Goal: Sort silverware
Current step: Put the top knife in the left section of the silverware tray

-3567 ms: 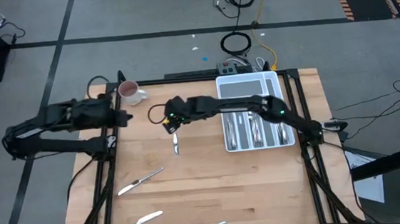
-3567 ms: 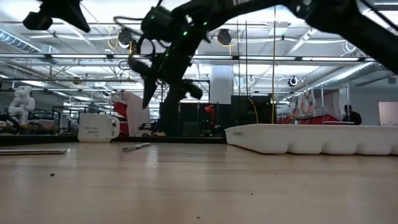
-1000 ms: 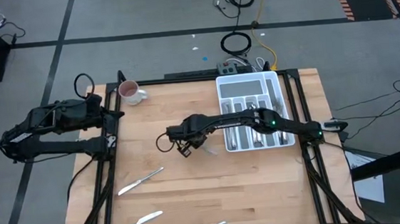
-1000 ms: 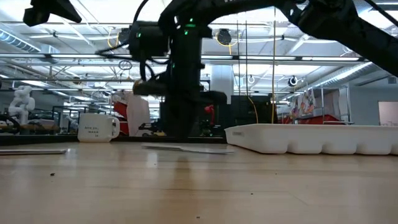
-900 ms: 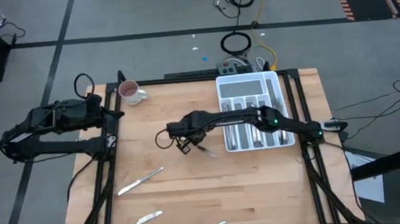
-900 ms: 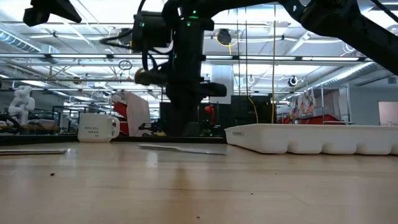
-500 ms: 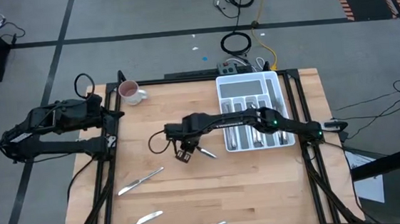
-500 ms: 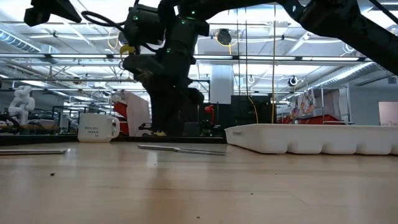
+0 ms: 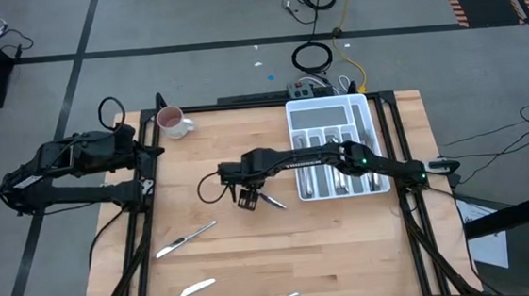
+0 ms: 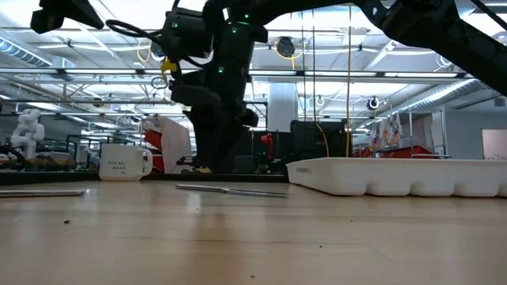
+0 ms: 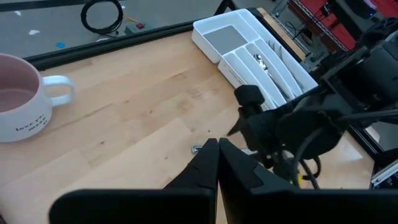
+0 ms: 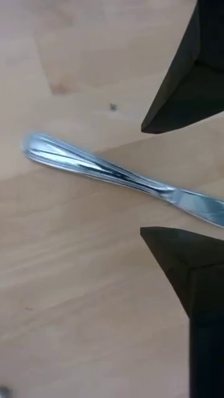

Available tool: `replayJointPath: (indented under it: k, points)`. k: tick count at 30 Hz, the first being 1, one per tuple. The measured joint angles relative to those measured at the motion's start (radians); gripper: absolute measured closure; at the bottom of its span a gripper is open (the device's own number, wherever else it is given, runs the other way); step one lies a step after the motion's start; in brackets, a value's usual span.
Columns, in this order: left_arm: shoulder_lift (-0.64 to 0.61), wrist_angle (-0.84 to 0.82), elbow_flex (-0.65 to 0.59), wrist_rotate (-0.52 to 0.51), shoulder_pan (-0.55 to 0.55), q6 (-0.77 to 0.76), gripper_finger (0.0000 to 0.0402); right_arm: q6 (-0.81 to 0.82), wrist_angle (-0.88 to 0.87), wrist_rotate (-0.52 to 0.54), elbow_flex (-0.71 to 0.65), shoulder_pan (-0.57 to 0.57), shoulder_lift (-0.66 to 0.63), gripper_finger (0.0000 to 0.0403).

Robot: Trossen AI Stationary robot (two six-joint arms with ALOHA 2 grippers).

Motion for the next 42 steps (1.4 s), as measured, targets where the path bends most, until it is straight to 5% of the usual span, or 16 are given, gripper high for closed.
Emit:
replayJointPath:
  k: [14, 25, 42]
  points:
    - [0.0, 0.0, 0.0, -0.001, 0.001, -0.001, 0.0391, 0.052, -0.053, -0.045, 0.007, -0.005, 0.114, 0.0171]
    - [0.0, 0.0, 0.0, -0.007, 0.001, 0.001, 0.0391, 0.025, -0.108, -0.182, 0.012, -0.026, 0.162, 0.0387]
    - [0.0, 0.0, 0.0, -0.015, 0.001, 0.026, 0.0391, 0.121, -0.104, -0.171, 0.005, -0.026, 0.071, 0.0402]
